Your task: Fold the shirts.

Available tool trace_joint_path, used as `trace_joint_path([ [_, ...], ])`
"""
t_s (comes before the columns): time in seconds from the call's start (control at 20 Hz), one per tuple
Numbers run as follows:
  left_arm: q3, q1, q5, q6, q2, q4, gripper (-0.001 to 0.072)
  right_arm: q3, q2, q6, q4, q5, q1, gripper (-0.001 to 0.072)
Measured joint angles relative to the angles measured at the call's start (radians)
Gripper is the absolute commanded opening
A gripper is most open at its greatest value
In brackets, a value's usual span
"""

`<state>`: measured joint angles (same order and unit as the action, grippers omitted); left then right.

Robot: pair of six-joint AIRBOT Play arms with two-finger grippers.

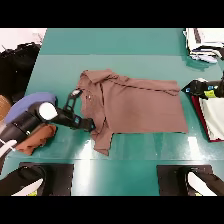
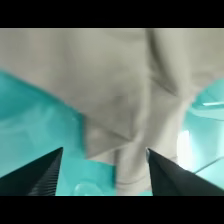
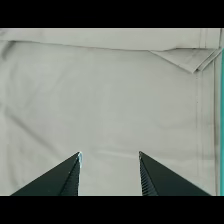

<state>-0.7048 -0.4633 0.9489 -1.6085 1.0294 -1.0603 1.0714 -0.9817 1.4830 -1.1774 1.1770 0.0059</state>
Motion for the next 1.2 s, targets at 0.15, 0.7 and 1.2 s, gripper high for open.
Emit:
trace_joint_path([
  [0.15, 0.051, -0.105, -0.101, -0.050, -0.004, 0.021, 0.0624, -0.012, 0.018, 0.000, 0.000, 0.003, 0.000, 0.0412],
  [0.7, 0.086, -0.189, -0.246, -0.143, 0.026, 0.007, 0.0423, -0.020, 0.030, 0.000, 0.007, 0.026, 0.000, 0.0412],
  [1.2, 0.043, -0.180, -0.258, -0.159, 0.079, -0.009, 0.0025, -0.020, 0.030, 0.000, 0.008, 0.044, -0.002, 0.0412],
])
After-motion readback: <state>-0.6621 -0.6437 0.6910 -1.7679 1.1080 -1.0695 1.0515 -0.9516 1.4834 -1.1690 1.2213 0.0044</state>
